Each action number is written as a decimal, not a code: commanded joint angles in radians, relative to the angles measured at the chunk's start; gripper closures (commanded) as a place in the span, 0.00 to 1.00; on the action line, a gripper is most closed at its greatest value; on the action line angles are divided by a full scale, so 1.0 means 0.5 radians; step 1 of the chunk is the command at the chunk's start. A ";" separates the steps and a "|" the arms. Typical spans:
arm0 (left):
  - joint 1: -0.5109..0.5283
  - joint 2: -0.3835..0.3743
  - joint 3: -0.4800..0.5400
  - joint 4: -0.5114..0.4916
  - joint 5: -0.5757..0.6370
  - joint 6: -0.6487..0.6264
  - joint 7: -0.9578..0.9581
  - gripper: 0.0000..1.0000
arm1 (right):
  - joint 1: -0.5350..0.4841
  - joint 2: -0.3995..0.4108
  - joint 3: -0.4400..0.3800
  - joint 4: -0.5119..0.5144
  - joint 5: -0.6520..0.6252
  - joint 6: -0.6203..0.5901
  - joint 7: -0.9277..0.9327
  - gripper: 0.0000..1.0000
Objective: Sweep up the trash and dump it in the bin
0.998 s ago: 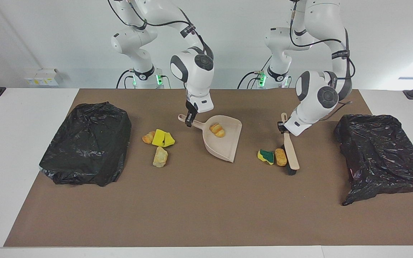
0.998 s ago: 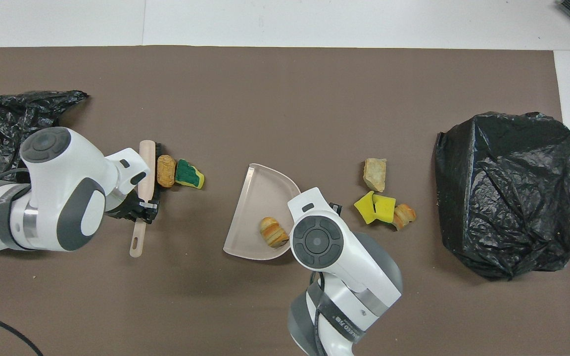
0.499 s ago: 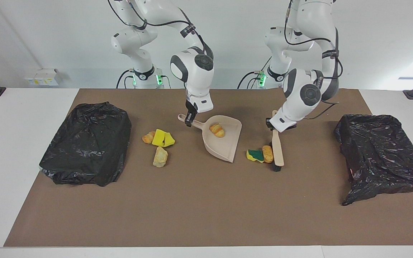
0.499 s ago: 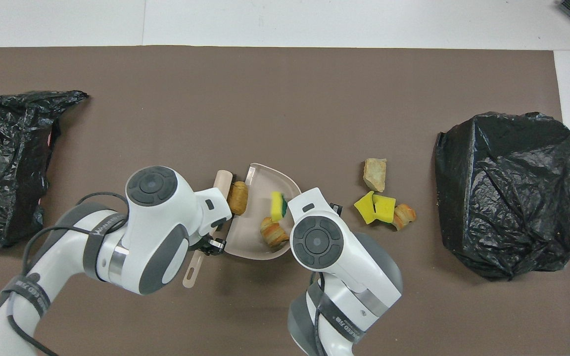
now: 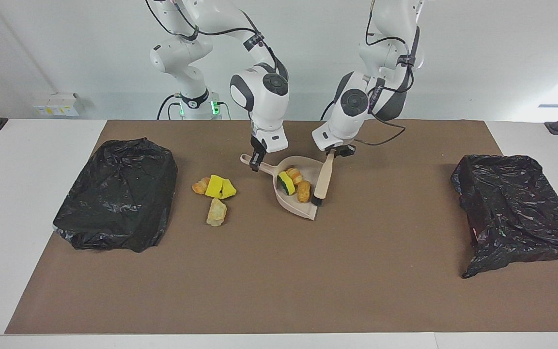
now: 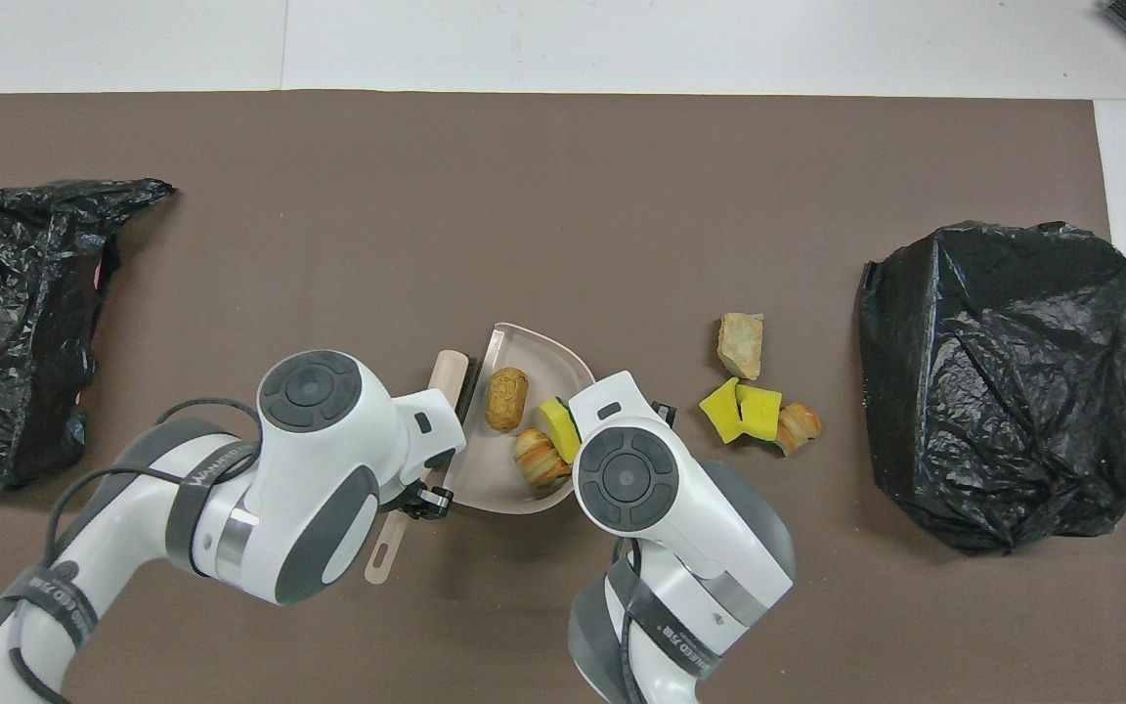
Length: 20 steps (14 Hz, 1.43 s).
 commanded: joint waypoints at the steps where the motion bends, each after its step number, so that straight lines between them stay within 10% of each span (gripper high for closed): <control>1: 0.160 -0.020 0.001 -0.021 -0.015 0.038 0.013 1.00 | -0.011 -0.045 0.006 -0.039 -0.011 -0.032 0.047 1.00; 11: -0.038 -0.155 -0.024 -0.094 0.025 0.013 -0.741 1.00 | -0.399 -0.529 -0.012 0.056 0.019 -0.369 -0.148 1.00; 20: -0.722 -0.360 -0.033 -0.456 -0.134 0.378 -1.538 1.00 | -1.635 -0.723 -0.080 0.133 0.103 -0.689 -1.465 1.00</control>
